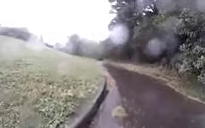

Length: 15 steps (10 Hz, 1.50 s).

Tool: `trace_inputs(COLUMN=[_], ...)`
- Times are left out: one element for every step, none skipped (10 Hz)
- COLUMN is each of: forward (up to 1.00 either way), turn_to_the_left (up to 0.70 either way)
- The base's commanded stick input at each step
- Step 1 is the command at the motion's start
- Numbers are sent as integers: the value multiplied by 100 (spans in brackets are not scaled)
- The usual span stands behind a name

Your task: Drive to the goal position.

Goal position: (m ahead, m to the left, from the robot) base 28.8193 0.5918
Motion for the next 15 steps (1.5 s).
trace_inputs(forward=[-100,-100,-100,-100,0,0,0,0,0,0,0,0,0,0,0], turn_to_the_left=[0,0,0,0,0,0,0,0,-11,-69,-100,-100,-100,-100,-100])
